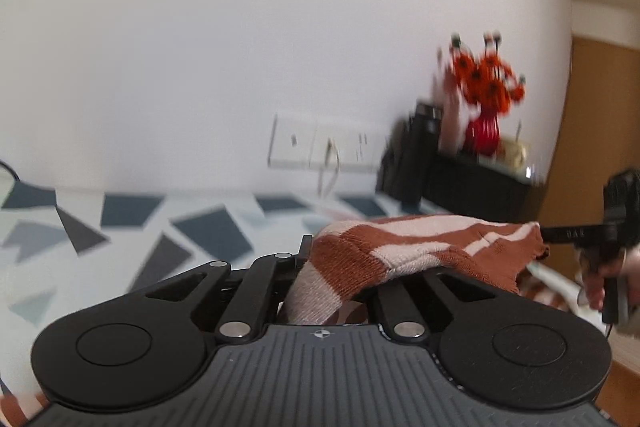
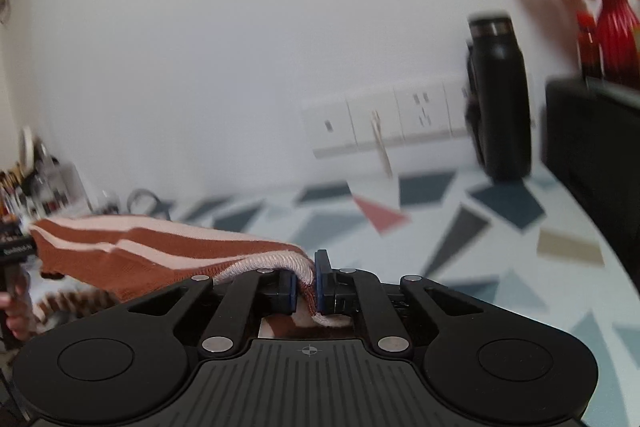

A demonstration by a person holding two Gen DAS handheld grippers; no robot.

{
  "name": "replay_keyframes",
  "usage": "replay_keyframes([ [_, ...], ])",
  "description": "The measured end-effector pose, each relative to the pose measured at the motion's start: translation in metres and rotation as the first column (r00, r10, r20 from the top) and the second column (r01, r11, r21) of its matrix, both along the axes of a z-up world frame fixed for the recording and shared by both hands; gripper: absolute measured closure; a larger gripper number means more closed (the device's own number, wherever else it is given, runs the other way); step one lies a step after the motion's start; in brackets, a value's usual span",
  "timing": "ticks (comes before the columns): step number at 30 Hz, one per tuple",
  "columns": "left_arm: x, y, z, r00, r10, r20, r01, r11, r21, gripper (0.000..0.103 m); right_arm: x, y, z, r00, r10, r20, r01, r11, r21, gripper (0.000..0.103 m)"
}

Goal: Fold clothes
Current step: 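Lift the sweater high with both tools and stretch it between them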

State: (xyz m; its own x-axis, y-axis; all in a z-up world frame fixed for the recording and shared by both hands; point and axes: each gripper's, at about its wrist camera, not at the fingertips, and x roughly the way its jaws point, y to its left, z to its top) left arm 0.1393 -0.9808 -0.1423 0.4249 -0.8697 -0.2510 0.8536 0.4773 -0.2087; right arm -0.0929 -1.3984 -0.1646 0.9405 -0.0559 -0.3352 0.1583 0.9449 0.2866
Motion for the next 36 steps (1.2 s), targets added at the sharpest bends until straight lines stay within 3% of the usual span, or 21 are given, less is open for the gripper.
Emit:
replay_keyframes([
  [7,0.009,0.014,0.044,0.996,0.077,0.052,-0.070,0.989,-0.126,0.097,0.005,0.016,0.073,0.992,0.044,0.115,-0.033,0.995,-0.098,0.096],
  [13,0.006,0.035,0.094,0.980,0.148,0.130,-0.113,0.963,-0.243,0.097,0.010,0.037,0.143,0.972,0.082,0.219,-0.040,0.980,-0.193,0.096],
  [21,-0.026,0.068,0.173,0.921,0.206,0.331,-0.099,0.944,-0.313,0.097,-0.012,0.063,0.228,0.917,0.118,0.380,0.003,0.953,-0.302,0.096],
  [25,-0.046,0.083,0.201,0.894,0.212,0.395,-0.068,0.935,-0.348,0.097,-0.026,0.073,0.253,0.898,0.134,0.420,0.011,0.946,-0.324,0.096],
  [29,-0.058,0.089,0.218,0.883,0.206,0.421,-0.048,0.933,-0.356,0.097,-0.041,0.082,0.267,0.871,0.153,0.466,0.018,0.940,-0.342,0.096],
  [33,-0.060,0.092,0.217,0.883,0.181,0.433,-0.028,0.941,-0.336,0.097,-0.061,0.087,0.272,0.844,0.177,0.506,0.023,0.931,-0.363,0.096],
  [36,-0.054,0.085,0.208,0.889,0.162,0.428,-0.025,0.951,-0.309,0.096,-0.060,0.081,0.267,0.861,0.166,0.481,0.021,0.933,-0.360,0.096],
])
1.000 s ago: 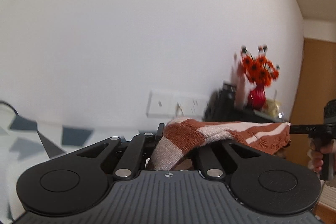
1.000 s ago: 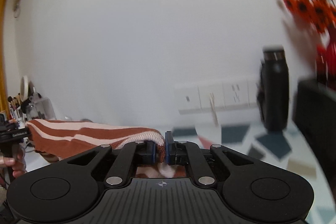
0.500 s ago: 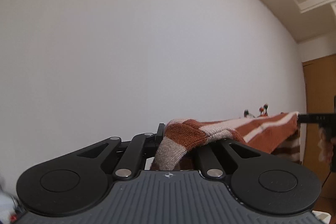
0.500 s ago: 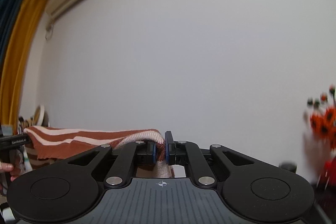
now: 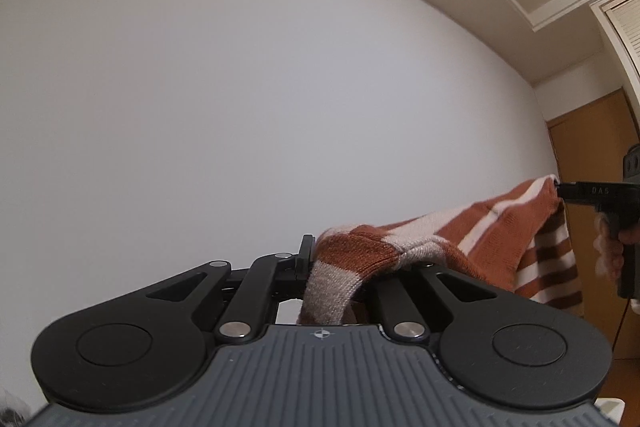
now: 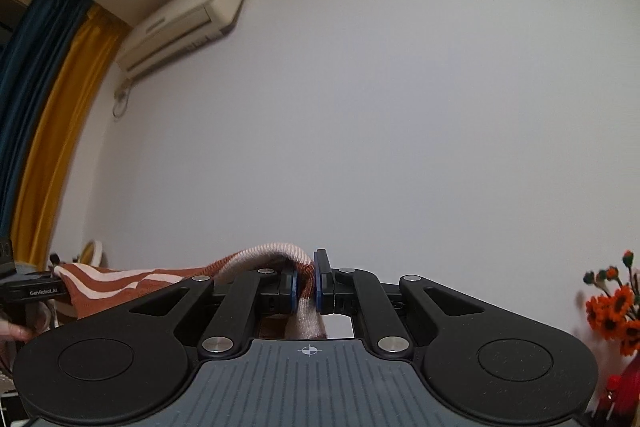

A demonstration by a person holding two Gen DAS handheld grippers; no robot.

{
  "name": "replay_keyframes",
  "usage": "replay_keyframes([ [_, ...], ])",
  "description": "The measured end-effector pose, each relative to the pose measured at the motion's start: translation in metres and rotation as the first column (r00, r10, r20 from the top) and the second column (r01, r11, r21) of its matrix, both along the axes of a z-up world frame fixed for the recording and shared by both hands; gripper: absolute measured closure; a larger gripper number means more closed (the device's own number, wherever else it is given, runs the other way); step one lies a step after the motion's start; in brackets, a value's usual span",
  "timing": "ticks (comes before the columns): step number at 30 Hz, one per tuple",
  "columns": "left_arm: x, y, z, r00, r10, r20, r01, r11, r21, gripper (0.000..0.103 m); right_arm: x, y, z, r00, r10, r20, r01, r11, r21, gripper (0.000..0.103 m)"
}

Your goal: Fold clothes

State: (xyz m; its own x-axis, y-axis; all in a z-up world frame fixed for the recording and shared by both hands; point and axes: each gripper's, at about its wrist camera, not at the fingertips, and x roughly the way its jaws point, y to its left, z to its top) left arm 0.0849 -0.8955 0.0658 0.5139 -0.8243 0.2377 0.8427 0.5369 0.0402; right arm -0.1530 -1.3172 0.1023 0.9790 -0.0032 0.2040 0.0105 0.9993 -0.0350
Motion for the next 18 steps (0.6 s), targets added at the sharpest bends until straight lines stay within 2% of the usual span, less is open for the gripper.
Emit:
replay_keyframes([
  [6,0.031,-0.041,-0.035,0.997,0.005,-0.078,-0.001,0.998,0.060,0.096,0.056,-0.031,-0.045,0.983,-0.099,-0.152,0.101,0.995,0.008,0.096],
  [9,0.053,-0.061,-0.060,0.988,0.009,-0.153,0.005,0.996,0.089,0.096,0.085,-0.047,-0.076,0.965,-0.153,-0.214,0.156,0.988,-0.003,0.096],
  [12,0.086,-0.083,-0.093,0.947,-0.031,-0.319,0.069,0.992,0.109,0.096,0.115,-0.066,-0.117,0.934,-0.153,-0.323,0.175,0.984,0.038,0.096],
  [15,0.121,-0.103,-0.136,0.860,-0.072,-0.506,0.154,0.981,0.122,0.096,0.149,-0.077,-0.166,0.881,-0.132,-0.455,0.188,0.979,0.081,0.096],
  [17,0.135,-0.118,-0.164,0.834,-0.022,-0.551,0.138,0.976,0.169,0.096,0.166,-0.083,-0.203,0.845,-0.130,-0.519,0.202,0.976,0.085,0.096],
  [18,0.136,-0.125,-0.173,0.833,-0.014,-0.553,0.136,0.974,0.180,0.096,0.175,-0.084,-0.219,0.831,-0.128,-0.541,0.208,0.974,0.088,0.096],
])
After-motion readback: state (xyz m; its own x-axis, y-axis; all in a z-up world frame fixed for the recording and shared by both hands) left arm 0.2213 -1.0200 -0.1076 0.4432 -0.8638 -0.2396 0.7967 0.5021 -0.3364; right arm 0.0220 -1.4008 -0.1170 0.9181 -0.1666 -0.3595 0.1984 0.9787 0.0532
